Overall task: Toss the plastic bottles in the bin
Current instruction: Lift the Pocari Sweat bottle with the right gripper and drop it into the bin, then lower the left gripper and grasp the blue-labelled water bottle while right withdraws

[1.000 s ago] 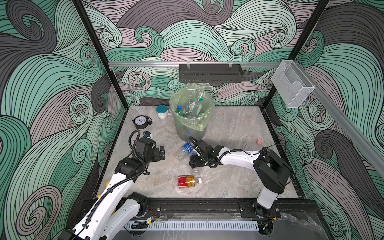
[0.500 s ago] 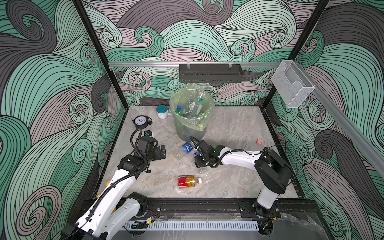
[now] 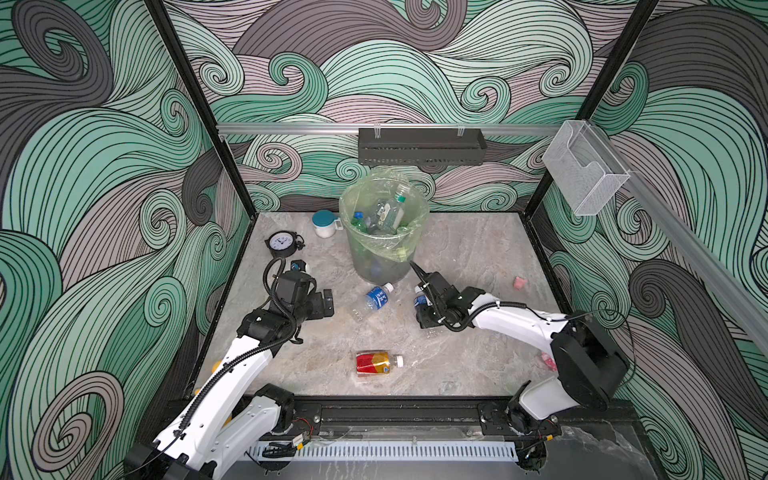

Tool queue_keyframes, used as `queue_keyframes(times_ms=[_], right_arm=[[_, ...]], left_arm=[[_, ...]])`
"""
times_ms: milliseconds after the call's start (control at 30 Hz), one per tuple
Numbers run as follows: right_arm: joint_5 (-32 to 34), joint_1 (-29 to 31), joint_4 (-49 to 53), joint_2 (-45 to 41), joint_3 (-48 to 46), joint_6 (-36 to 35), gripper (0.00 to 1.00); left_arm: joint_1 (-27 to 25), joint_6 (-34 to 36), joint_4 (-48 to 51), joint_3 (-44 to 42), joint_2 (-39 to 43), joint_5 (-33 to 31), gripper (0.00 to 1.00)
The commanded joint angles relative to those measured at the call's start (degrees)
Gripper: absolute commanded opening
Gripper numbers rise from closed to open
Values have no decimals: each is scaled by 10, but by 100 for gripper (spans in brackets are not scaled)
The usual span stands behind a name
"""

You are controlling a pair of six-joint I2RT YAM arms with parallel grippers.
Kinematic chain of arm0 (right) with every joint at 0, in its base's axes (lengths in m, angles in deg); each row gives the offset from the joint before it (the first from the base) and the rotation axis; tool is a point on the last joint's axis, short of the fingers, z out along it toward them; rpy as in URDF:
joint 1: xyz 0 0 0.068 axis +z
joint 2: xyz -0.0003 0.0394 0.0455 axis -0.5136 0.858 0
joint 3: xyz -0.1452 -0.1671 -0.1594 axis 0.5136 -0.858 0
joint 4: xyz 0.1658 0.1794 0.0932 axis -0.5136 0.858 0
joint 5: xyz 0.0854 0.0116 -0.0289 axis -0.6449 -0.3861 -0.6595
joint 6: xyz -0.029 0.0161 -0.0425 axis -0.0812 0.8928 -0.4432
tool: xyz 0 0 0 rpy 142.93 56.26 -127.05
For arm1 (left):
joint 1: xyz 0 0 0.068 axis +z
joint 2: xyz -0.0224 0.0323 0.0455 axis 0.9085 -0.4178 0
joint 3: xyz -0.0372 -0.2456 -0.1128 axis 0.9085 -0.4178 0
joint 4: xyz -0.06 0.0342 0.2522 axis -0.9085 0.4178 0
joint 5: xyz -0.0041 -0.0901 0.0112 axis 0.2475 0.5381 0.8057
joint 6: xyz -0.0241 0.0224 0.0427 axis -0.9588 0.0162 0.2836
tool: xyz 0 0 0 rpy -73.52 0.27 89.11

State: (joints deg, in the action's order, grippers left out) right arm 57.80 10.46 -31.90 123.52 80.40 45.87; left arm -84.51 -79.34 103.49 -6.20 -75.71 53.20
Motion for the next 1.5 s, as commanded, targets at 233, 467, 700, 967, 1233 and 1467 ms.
queue_keyframes(times_ms=[233, 467, 700, 967, 1233, 1467], right_arm=[[-52, -35, 11, -125, -15, -60, 42], [-95, -44, 58, -192, 55, -106, 41], [-153, -52, 46, -91, 323, -167, 38], [-135, -52, 134, 164, 701, -183, 84], [-121, -62, 56, -1, 480, -200, 100], [-109, -92, 10, -141, 280, -147, 100]], left_arm=[[3, 8, 1, 7, 4, 17, 99], [3, 7, 6, 10, 5, 19, 99], [3, 0, -12, 7, -3, 24, 99], [3, -4, -21, 23, -22, 47, 99], [3, 20, -26, 27, -30, 78, 99], [3, 46, -78, 32, -78, 133, 99]])
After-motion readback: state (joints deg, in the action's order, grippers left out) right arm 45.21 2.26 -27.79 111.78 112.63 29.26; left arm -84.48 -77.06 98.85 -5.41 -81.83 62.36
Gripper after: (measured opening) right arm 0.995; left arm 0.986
